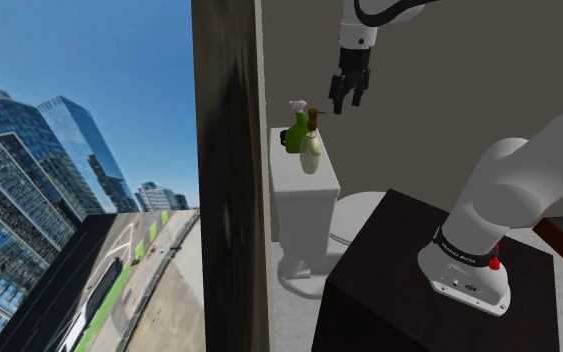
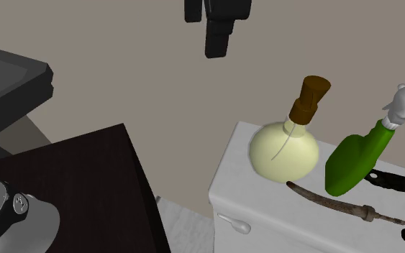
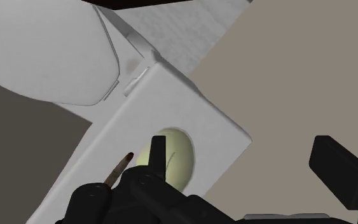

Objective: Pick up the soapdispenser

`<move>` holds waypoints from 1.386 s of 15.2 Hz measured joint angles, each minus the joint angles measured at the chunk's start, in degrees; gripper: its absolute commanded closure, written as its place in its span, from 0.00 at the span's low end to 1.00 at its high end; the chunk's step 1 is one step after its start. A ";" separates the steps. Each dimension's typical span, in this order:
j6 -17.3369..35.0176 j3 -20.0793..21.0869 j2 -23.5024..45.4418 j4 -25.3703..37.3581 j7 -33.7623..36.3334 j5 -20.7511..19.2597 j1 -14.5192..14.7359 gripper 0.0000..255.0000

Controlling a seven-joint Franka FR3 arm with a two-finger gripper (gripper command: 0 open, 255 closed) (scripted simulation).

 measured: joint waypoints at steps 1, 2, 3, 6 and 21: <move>1.28 -0.72 2.19 1.10 -1.05 -0.24 -0.21 0.00; 2.58 -1.08 4.46 2.23 -1.67 -0.23 -0.21 0.00; 3.28 -1.50 6.53 3.77 -2.40 -0.23 -0.27 0.00; 6.10 -2.58 12.97 7.91 -4.43 0.06 -0.39 0.00; 15.74 -4.35 29.62 16.02 -9.56 2.32 -1.16 0.00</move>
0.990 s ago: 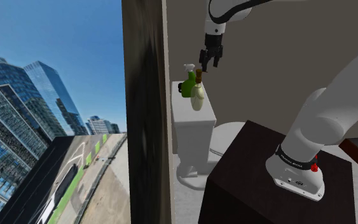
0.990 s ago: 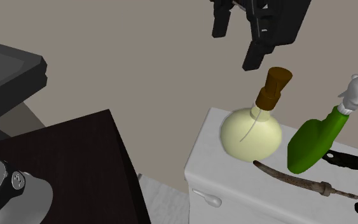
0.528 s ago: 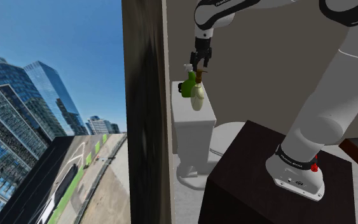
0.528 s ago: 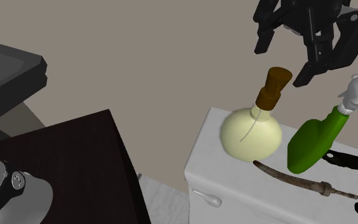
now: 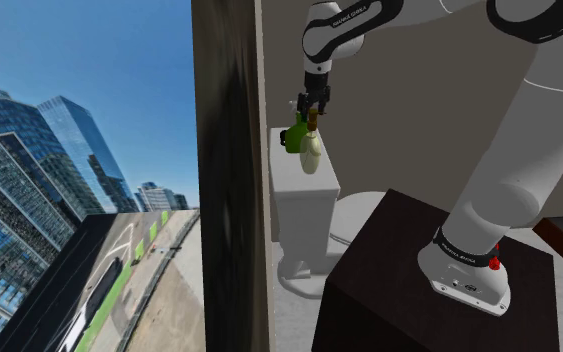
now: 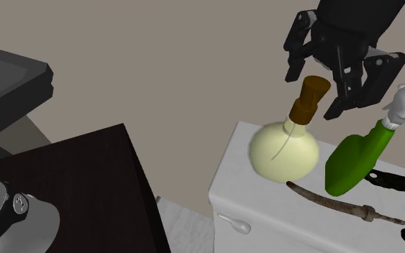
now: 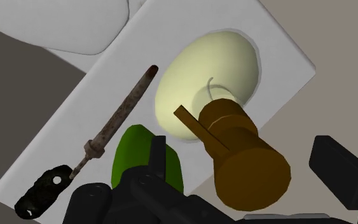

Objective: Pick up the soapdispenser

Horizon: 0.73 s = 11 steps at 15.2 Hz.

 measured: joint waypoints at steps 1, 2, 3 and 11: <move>0.24 -0.01 0.06 -0.16 -0.04 0.02 -0.02 1.00; 0.34 -0.02 0.11 -0.20 -0.06 0.03 -0.02 1.00; 0.40 -0.02 0.13 -0.23 -0.07 0.04 -0.03 1.00; 0.47 0.00 0.11 -0.27 -0.09 0.06 -0.01 1.00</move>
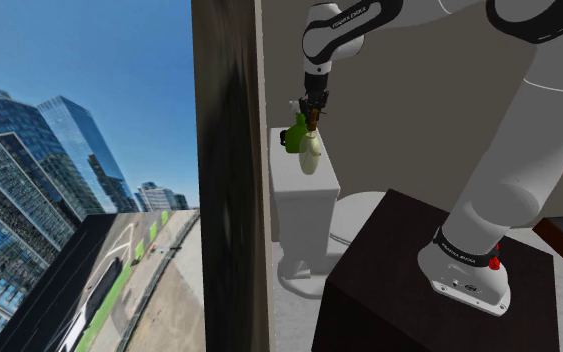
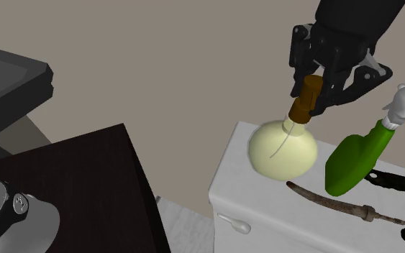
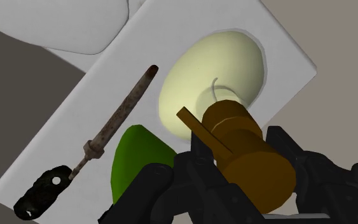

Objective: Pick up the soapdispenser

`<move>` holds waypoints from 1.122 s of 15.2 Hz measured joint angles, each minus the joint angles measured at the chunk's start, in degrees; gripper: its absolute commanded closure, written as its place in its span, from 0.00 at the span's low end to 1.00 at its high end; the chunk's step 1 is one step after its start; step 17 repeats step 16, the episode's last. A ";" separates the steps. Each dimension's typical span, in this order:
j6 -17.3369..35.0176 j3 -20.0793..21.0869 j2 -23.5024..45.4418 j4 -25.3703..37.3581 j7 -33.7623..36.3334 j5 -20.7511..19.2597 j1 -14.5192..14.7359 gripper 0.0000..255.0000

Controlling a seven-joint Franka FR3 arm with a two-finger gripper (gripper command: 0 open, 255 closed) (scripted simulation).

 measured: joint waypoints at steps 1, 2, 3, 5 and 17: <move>-0.36 -0.02 -0.12 0.20 0.01 -0.04 -0.01 1.00; -0.92 -0.05 -0.40 0.47 0.01 -0.12 -0.04 1.00; -1.44 -0.05 -0.65 0.74 0.06 -0.18 -0.04 1.00; -2.84 0.00 -0.97 1.83 0.26 -0.27 0.03 1.00; -10.63 -0.01 -2.73 7.90 0.59 -0.67 0.04 1.00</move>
